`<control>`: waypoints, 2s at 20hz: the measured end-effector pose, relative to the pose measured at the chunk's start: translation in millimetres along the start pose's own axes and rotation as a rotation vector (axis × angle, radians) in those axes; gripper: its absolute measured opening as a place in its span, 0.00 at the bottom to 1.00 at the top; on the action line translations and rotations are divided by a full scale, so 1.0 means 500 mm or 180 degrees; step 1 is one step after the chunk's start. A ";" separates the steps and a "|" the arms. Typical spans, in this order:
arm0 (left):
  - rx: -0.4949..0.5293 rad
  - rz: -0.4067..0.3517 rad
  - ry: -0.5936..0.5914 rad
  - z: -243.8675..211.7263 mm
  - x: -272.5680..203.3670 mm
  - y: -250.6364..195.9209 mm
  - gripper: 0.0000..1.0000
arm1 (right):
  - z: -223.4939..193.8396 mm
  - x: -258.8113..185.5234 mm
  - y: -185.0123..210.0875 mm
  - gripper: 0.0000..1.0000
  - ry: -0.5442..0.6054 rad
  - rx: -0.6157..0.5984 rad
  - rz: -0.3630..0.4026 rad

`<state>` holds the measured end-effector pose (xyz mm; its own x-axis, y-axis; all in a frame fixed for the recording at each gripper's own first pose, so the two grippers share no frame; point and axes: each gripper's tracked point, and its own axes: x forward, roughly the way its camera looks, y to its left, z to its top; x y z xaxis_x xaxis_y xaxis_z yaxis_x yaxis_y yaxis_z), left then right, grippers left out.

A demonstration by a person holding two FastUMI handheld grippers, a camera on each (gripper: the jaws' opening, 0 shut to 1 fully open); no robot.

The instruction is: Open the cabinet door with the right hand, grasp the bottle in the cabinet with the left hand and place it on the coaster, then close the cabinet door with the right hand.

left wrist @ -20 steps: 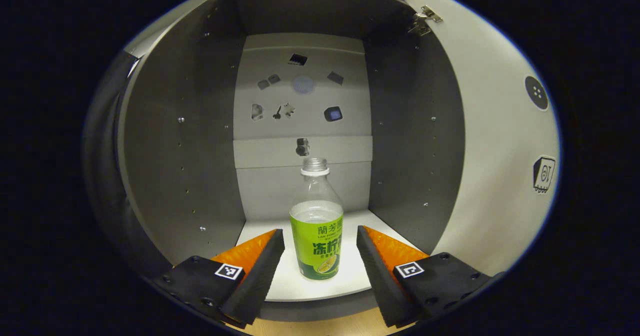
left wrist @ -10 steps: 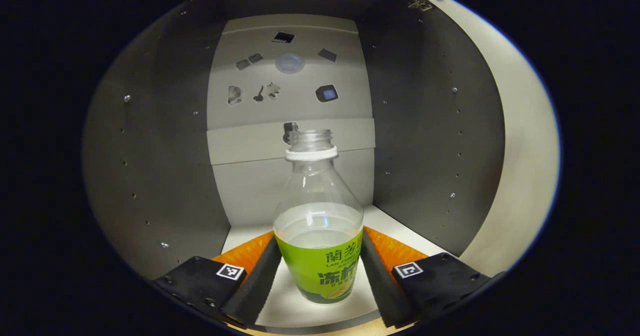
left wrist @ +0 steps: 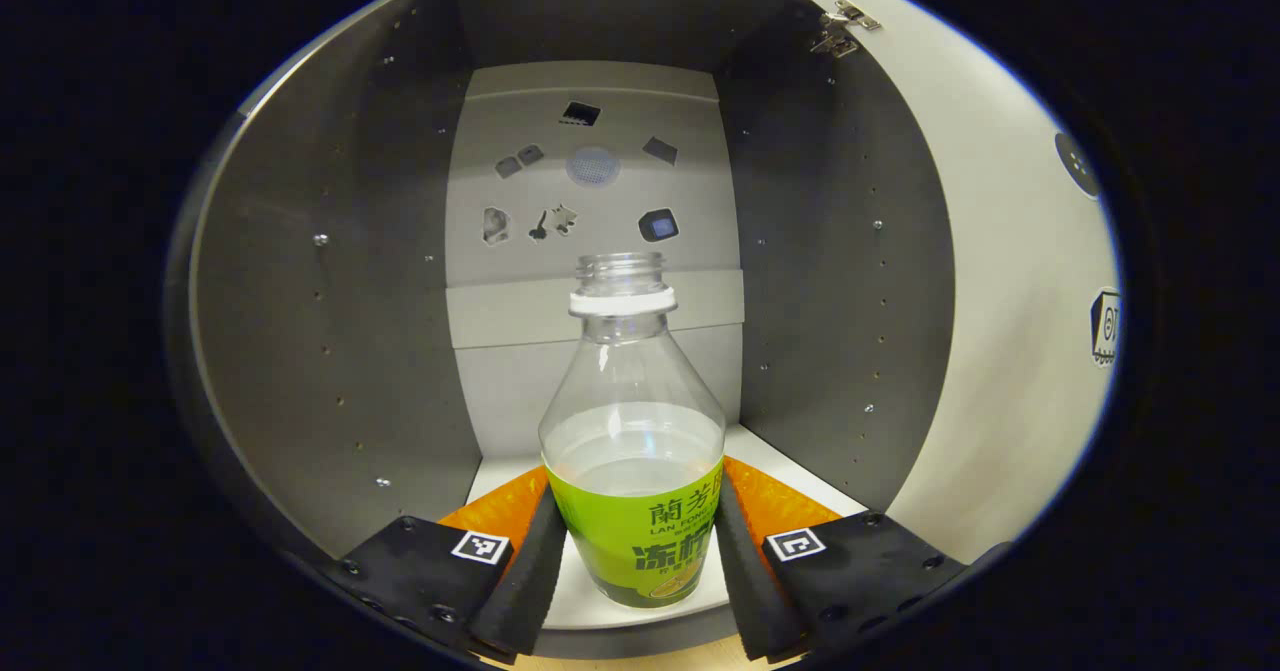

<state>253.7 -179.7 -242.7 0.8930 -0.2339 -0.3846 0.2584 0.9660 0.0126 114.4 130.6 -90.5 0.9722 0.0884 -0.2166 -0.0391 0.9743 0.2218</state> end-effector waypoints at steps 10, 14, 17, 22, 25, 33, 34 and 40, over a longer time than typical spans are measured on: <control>-0.0038 0.0651 -0.0096 -0.025 -0.312 0.080 0.78 | -0.016 -0.042 -0.026 0.73 0.0034 0.0066 0.0527; 0.0163 0.0974 -0.0159 -0.042 -0.415 0.120 0.76 | -0.027 -0.050 -0.047 0.86 0.0063 0.0063 0.0536; 0.0167 0.1024 -0.0216 -0.066 -0.458 0.130 0.78 | -0.023 -0.049 -0.042 0.90 -0.0015 0.0052 0.0438; 0.0084 0.1037 -0.0257 -0.119 -0.496 0.187 0.78 | -0.033 -0.047 -0.024 0.91 -0.0066 -0.0067 0.0122; 0.0187 0.1025 -0.0174 -0.178 -0.513 0.213 0.77 | -0.028 -0.053 -0.006 0.91 -0.0075 -0.0097 -0.0026; 0.0297 0.1154 -0.0135 -0.318 -0.541 0.273 0.77 | -0.019 -0.067 -0.007 0.91 -0.0093 -0.0033 -0.0543; 0.0284 0.1177 -0.0124 -0.339 -0.540 0.278 0.78 | -0.018 -0.070 -0.004 0.91 -0.0099 -0.0014 -0.0588; 0.0236 0.1318 0.0021 -0.458 -0.545 0.308 0.78 | 0.000 -0.070 0.002 0.91 -0.0090 0.0015 -0.0770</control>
<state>-34.3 58.3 -347.5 0.9246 0.1736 -0.3390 -0.0959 0.9676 0.2336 80.3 128.6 -82.9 0.9592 -0.1534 -0.2374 0.1968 0.9654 0.1711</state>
